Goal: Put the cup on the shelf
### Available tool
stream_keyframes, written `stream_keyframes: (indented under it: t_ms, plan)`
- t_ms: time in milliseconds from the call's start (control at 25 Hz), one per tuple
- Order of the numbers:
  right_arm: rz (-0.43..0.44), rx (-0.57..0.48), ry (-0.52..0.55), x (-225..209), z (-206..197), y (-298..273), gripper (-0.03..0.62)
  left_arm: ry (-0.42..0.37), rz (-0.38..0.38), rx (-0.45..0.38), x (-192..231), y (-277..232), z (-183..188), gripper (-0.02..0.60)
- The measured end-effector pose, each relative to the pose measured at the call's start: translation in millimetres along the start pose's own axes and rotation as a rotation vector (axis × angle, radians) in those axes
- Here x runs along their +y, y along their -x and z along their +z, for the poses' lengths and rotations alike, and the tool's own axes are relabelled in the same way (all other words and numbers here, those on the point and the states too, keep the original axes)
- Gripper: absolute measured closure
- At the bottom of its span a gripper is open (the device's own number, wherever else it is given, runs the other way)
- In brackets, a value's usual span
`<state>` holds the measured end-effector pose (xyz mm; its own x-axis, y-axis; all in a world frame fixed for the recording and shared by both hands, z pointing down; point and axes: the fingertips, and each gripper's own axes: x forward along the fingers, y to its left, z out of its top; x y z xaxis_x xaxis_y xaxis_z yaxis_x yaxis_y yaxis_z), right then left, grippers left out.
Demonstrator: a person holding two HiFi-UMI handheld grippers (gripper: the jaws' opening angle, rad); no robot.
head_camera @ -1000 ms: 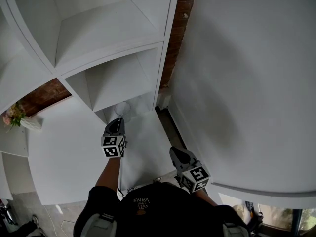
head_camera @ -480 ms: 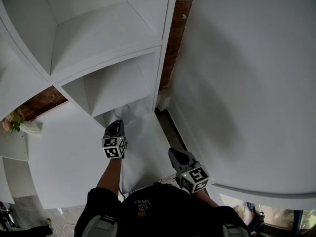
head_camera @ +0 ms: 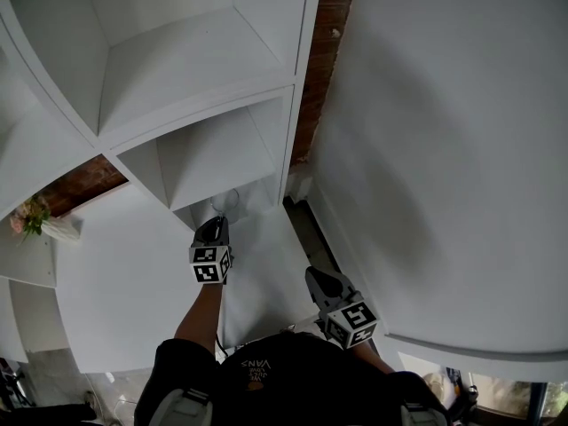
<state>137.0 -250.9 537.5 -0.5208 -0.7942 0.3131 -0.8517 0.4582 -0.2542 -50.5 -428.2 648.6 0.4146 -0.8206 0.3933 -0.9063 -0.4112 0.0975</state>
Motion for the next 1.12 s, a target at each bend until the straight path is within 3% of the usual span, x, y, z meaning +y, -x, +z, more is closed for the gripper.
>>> stream_keyframes:
  t_ms: [640, 1120]
  plan:
    - [-0.025, -0.009, -0.020, -20, 3, 0, 0.599, 0.054, 0.037, 0.029, 7, -35, -1, 0.549]
    - [0.003, 0.019, -0.016, -19, -1, -10, 0.599, 0.060, 0.068, 0.033, 20, -62, 12, 0.549]
